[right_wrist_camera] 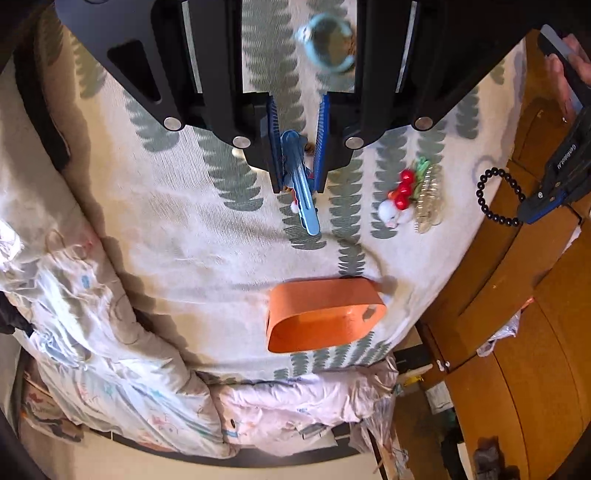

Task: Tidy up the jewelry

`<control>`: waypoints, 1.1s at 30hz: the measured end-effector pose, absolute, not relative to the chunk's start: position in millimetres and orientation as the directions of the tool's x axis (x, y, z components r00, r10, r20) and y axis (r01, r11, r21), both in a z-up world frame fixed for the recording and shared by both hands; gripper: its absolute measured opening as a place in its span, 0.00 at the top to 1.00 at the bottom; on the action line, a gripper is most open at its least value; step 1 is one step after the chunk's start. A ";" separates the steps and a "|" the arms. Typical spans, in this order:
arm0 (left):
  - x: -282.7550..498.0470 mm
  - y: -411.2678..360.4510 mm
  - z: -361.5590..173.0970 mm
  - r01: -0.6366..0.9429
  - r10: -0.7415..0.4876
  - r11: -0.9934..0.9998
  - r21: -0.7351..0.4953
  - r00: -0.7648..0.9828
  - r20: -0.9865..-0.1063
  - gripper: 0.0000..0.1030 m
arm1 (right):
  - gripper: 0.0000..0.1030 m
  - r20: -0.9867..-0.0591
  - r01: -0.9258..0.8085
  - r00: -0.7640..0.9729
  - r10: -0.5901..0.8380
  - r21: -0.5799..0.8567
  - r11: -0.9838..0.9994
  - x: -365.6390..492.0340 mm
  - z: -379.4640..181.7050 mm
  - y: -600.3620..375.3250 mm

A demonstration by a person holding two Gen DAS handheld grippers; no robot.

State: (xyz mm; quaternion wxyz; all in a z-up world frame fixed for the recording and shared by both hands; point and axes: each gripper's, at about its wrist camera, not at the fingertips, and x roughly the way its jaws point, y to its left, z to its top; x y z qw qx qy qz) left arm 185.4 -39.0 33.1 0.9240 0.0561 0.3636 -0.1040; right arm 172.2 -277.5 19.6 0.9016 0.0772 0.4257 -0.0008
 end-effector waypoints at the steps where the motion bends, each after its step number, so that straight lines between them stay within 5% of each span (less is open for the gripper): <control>1: 193.7 -41.1 29.1 0.236 -0.154 0.971 0.025 0.708 -0.689 0.90 | 0.83 -0.773 0.068 0.631 0.064 0.138 0.988 175.7 15.4 -278.6; 24: 231.1 -45.1 -7.2 0.215 -0.097 0.974 0.074 0.686 -0.721 0.90 | 0.83 -0.829 0.093 0.558 0.035 0.104 0.990 208.0 -36.8 -285.0; 33: 228.1 -45.2 -1.4 0.196 -0.079 0.977 0.089 0.710 -0.700 0.77 | 0.81 -0.833 0.081 0.552 0.029 0.088 0.993 209.9 -40.4 -281.7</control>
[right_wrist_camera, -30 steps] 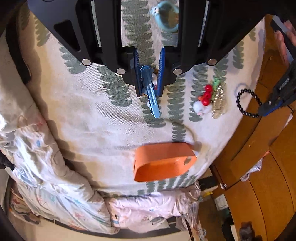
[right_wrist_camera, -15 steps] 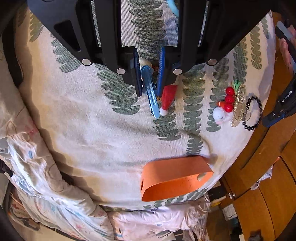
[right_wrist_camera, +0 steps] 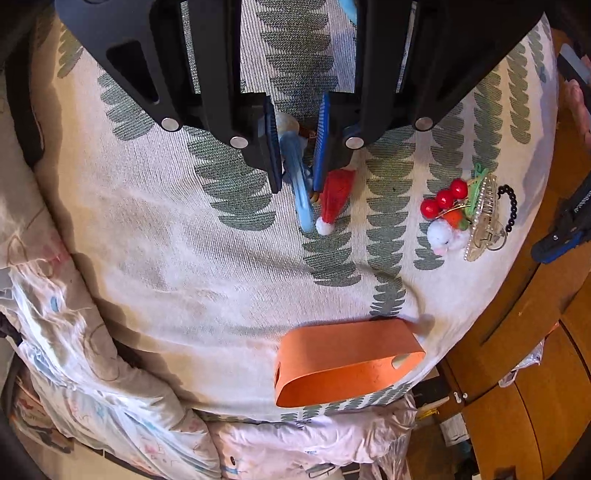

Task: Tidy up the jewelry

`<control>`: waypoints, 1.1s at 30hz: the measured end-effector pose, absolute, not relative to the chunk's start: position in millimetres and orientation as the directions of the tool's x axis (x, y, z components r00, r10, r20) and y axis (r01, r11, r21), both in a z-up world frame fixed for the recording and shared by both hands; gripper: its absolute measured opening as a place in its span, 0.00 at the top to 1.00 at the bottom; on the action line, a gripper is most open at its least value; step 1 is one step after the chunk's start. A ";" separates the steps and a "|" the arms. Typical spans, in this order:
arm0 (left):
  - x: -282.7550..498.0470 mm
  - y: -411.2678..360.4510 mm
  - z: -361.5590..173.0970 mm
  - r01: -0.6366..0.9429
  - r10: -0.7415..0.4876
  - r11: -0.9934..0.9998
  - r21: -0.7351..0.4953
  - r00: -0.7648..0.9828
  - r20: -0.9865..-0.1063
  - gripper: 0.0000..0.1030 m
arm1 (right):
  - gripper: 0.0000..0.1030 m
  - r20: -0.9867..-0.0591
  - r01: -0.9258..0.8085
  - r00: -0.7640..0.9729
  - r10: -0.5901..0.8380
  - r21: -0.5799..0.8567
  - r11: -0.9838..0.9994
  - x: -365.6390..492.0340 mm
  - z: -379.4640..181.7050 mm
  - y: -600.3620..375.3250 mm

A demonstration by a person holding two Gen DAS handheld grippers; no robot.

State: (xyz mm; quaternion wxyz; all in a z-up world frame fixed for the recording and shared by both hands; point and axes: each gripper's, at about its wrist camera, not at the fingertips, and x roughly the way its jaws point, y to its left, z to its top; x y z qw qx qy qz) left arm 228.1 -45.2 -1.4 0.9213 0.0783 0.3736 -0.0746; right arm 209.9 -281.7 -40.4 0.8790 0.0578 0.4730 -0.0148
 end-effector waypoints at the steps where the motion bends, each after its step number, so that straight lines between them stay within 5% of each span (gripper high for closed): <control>1: 228.2 -45.2 -1.0 0.195 -0.078 0.977 0.089 0.710 -0.699 0.76 | 0.80 -0.835 0.077 0.550 0.028 0.084 0.993 210.5 -40.7 -280.9; 7: 224.5 -44.9 3.9 0.184 -0.074 0.979 0.087 0.720 -0.690 0.56 | 0.70 -0.836 0.067 0.548 0.021 0.069 0.995 211.0 -40.2 -277.8; 9: 221.8 -44.7 7.2 0.182 -0.076 0.980 0.085 0.727 -0.682 0.51 | 0.53 -0.834 0.066 0.552 0.017 0.064 0.996 210.1 -39.5 -277.6; 11: 219.2 -44.8 10.1 0.180 -0.077 0.980 0.084 0.733 -0.676 0.46 | 0.23 -0.827 0.061 0.562 0.017 0.063 0.996 209.3 -36.4 -277.3; 12: 217.7 -44.7 12.2 0.179 -0.078 0.980 0.083 0.737 -0.672 0.46 | 0.21 -0.820 0.061 0.572 0.015 0.060 0.996 207.9 -34.0 -277.1; 33: 164.6 -29.6 57.4 0.157 -0.111 0.987 0.022 0.783 -0.612 0.35 | 0.16 -0.677 0.032 0.735 0.042 0.096 0.995 141.9 47.1 -271.0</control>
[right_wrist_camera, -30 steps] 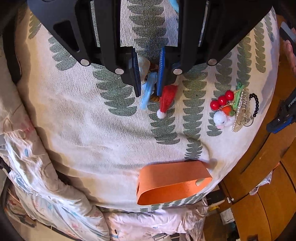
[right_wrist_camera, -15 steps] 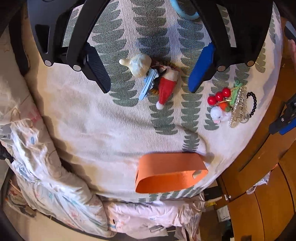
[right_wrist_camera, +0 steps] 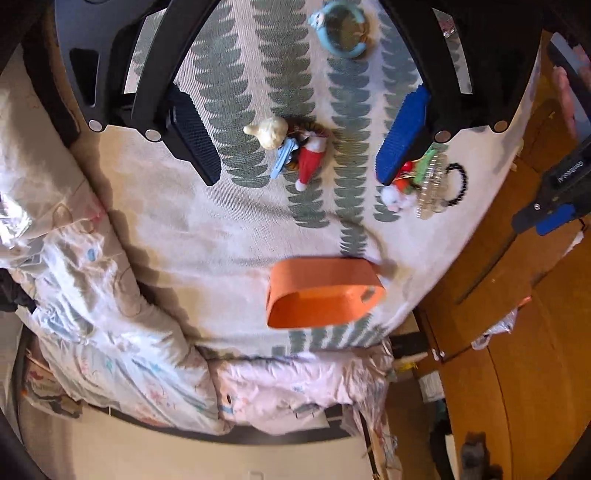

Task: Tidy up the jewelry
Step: 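Lift both grippers away from the released items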

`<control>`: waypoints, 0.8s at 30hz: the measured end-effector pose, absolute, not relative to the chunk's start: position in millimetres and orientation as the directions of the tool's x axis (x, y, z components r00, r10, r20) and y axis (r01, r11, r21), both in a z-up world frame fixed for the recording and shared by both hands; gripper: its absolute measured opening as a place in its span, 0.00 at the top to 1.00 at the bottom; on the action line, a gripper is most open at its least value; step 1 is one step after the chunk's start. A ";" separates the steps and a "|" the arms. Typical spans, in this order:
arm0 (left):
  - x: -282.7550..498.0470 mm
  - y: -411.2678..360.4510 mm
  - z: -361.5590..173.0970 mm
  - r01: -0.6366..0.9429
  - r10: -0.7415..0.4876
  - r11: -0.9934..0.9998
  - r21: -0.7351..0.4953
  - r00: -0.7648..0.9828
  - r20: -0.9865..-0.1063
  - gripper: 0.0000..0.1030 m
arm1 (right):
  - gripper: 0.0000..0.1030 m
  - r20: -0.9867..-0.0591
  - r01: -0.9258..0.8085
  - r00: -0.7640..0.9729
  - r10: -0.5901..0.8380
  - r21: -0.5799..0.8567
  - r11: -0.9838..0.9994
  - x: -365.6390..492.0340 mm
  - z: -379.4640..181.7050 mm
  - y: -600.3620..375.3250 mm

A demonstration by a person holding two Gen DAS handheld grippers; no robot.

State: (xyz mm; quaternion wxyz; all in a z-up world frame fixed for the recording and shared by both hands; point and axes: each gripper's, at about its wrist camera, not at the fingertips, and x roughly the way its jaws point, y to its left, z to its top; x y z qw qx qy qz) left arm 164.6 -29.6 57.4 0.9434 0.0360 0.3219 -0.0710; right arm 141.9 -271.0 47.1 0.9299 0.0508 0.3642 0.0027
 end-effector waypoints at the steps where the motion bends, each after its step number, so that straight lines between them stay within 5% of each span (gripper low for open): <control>1: 159.1 -26.9 60.7 0.158 -0.114 0.987 0.019 0.787 -0.606 0.35 | 0.16 -0.671 0.028 0.740 0.046 0.099 0.995 134.8 50.3 -269.6; 13: 55.3 -10.2 57.0 0.146 -0.137 0.989 -0.026 0.833 -0.537 0.09 | 0.10 -0.615 0.002 0.784 0.081 0.133 0.991 29.6 56.3 -237.9; 24: -1.1 -8.9 -11.6 0.142 -0.121 0.990 -0.018 0.765 -0.632 0.09 | 0.09 -0.686 0.097 0.726 0.049 0.172 0.980 -38.6 -16.8 -220.2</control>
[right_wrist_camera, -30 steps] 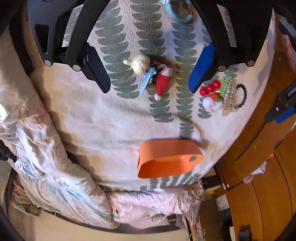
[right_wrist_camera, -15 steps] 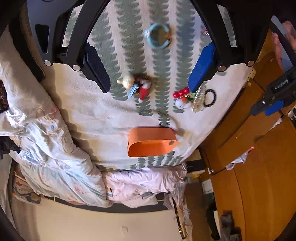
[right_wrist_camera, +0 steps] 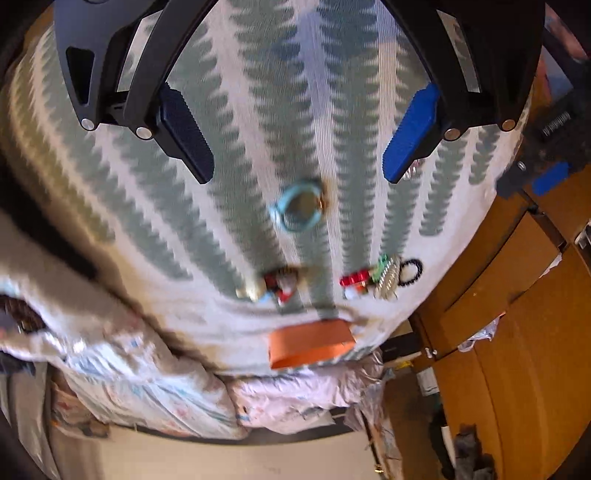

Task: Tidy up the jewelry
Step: 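Lift both grippers away from the released items, then move left gripper to pink charm while right gripper returns to blue keychain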

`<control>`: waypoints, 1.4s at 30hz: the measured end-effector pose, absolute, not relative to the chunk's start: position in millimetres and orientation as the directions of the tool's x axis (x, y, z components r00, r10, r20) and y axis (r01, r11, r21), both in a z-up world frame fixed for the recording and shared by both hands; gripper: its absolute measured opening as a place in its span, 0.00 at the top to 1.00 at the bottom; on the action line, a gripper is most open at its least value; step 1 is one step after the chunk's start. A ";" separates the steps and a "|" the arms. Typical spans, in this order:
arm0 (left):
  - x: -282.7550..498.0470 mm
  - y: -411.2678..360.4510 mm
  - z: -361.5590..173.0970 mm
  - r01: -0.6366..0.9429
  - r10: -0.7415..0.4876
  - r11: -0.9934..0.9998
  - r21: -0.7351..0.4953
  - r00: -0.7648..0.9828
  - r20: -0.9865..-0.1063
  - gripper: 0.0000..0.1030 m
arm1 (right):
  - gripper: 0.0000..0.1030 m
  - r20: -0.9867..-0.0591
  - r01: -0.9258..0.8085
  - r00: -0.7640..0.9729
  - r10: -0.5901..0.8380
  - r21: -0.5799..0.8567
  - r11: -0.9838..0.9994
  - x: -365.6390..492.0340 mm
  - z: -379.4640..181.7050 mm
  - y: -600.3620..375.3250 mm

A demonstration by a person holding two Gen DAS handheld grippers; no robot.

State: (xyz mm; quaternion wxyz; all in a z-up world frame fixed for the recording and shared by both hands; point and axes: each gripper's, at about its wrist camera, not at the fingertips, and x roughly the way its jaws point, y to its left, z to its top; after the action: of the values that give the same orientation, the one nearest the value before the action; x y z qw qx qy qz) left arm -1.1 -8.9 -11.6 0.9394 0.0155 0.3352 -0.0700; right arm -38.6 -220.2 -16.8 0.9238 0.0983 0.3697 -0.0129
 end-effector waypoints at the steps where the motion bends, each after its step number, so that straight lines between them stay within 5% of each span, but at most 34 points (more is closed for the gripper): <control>1: -2.3 -13.8 -12.0 0.147 -0.111 0.989 0.007 0.773 -0.625 0.09 | 0.09 -0.685 0.091 0.726 0.058 0.179 0.980 -40.5 -17.6 -218.2; 42: 16.6 -25.2 -42.4 0.136 -0.054 0.988 0.069 0.734 -0.677 0.06 | 0.09 -0.719 0.181 0.688 -0.104 0.030 0.983 -6.4 -26.0 -223.9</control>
State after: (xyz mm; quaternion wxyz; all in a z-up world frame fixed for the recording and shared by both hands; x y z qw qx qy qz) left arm 16.6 -25.2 -42.4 0.9293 0.0570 0.3612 -0.0511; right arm -6.4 -223.9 -26.0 0.9173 0.0494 0.3875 -0.0777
